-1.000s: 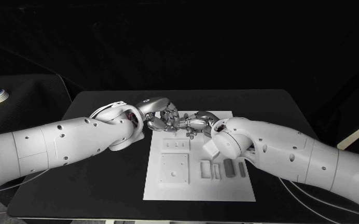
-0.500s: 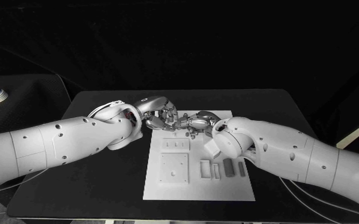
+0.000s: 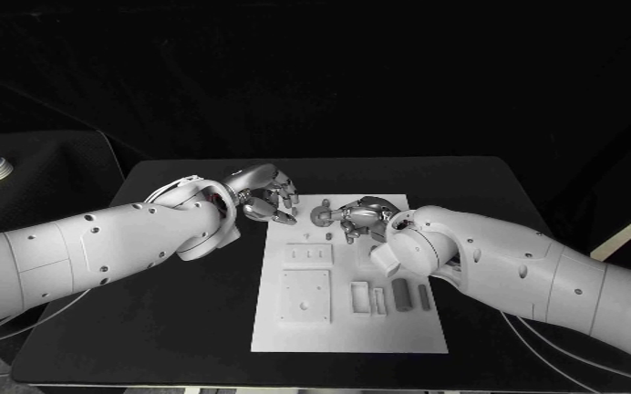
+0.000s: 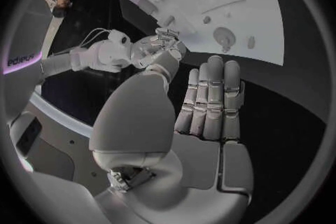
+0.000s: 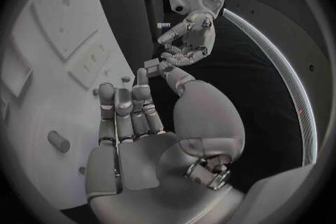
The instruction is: Assemble the parts on the task board
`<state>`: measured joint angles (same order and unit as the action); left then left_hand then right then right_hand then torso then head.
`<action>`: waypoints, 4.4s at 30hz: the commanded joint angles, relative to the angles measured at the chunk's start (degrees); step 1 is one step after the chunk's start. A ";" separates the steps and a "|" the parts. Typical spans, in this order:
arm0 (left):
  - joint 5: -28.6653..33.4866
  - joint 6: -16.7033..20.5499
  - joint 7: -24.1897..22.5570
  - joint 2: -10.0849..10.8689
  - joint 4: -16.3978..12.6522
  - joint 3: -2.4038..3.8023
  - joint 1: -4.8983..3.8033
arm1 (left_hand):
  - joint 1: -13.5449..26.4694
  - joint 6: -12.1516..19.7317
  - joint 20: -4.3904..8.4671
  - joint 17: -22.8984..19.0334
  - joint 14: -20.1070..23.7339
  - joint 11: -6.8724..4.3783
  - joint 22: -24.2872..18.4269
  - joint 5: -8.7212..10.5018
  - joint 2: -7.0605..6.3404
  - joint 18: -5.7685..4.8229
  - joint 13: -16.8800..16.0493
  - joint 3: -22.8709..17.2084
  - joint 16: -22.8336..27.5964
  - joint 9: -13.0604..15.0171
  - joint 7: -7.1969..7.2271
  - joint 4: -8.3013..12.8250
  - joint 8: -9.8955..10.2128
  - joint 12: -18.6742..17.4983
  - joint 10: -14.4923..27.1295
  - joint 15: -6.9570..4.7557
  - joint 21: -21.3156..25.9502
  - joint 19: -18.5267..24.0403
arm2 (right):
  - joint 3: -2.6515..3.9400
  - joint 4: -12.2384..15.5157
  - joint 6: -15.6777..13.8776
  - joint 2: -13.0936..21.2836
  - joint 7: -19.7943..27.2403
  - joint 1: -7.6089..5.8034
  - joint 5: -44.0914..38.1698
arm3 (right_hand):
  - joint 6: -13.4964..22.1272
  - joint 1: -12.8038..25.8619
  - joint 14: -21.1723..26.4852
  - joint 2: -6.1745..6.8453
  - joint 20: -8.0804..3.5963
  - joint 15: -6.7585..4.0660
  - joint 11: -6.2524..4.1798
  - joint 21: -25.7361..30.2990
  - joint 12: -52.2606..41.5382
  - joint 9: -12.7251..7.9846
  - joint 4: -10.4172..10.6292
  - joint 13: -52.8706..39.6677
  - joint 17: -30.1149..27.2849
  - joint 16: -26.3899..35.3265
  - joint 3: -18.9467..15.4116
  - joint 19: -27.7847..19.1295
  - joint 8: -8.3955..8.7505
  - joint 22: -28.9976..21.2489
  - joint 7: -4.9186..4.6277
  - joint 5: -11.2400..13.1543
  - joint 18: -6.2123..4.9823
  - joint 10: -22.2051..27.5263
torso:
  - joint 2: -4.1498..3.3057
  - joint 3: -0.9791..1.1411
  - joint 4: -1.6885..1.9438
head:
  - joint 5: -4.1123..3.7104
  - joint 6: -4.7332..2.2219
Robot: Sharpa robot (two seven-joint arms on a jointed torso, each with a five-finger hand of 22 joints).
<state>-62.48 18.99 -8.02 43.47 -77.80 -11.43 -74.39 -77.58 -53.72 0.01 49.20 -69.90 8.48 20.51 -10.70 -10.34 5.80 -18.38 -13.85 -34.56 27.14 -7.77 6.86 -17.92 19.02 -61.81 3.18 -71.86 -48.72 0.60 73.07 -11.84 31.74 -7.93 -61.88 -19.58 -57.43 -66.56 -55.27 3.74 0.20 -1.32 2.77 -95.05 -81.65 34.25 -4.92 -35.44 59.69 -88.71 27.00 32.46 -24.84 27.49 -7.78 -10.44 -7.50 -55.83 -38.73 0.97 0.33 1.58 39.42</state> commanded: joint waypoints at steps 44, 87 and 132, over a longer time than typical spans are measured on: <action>9.44 1.96 -8.32 -5.01 4.53 -2.09 1.19 | 3.15 -3.51 1.39 13.69 -4.02 -3.98 3.00 0.19 0.75 2.06 -11.07 11.66 -5.46 0.83 0.24 -3.44 -1.54 21.06 -7.38 -2.40 -6.36 -4.45 | 0.94 -1.45 10.97 1.28 4.68 0.51 9.69 | -0.70 -2.36 0.28 -1.60 0.18 -0.22 0.19 -6.04 0.00 1.98 -2.35 0.26 -0.14 -0.09 3.26 0.01 -0.55 -0.10 0.00 -0.14 -0.66 -0.08 | -0.01 0.03 -0.07 | -0.67 -0.19; 12.71 -3.19 -10.47 -4.81 2.47 -2.08 1.26 | 2.62 -0.03 2.32 18.86 -1.74 -3.83 4.12 0.13 2.61 2.19 -11.90 7.89 -9.46 0.26 1.70 -9.73 0.08 22.72 -3.38 -2.85 -8.89 -3.60 | 0.95 -1.46 11.63 1.05 4.43 0.56 8.61 | -0.40 -2.37 0.45 -1.63 0.22 -0.20 0.23 -5.96 0.11 2.00 -2.35 0.33 -0.19 0.02 3.51 -0.12 -0.40 -0.14 -0.04 -0.16 -0.60 0.05 | 0.00 -0.01 -0.03 | -0.55 -0.04; 11.61 -5.88 -9.45 -5.03 2.55 -2.07 1.25 | -1.94 -2.89 2.40 20.93 -1.12 -3.90 4.88 0.15 6.48 1.78 -11.84 0.13 -11.03 1.01 1.72 -12.25 -1.78 23.60 -3.26 -2.77 -10.70 -2.86 | 0.94 -1.63 11.77 0.89 4.06 0.56 8.24 | -0.27 -2.38 0.55 -1.72 0.24 -0.19 0.25 -5.93 0.18 2.03 -2.32 0.37 -0.21 0.07 3.70 -0.20 -0.35 -0.16 -0.07 -0.16 -0.57 0.11 | 0.00 0.02 -0.01 | -0.56 0.14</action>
<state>-49.89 14.23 -17.25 38.64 -75.01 -13.52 -73.15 -79.92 -56.12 2.55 70.08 -71.24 4.76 25.30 -10.64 -4.08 6.96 -30.23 -13.60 -45.27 27.87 -6.01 -5.16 -19.34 42.44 -64.86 0.42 -82.30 -51.89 1.47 71.35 -0.99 32.73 -4.36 -61.31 -11.08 -57.34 -66.56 -54.86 3.74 0.21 -1.11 2.99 -95.05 -81.65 34.25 -4.34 -35.16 59.56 -88.71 27.58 32.45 -24.84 27.42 -7.88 -10.37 -7.48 -55.80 -38.73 0.98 0.32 1.02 39.53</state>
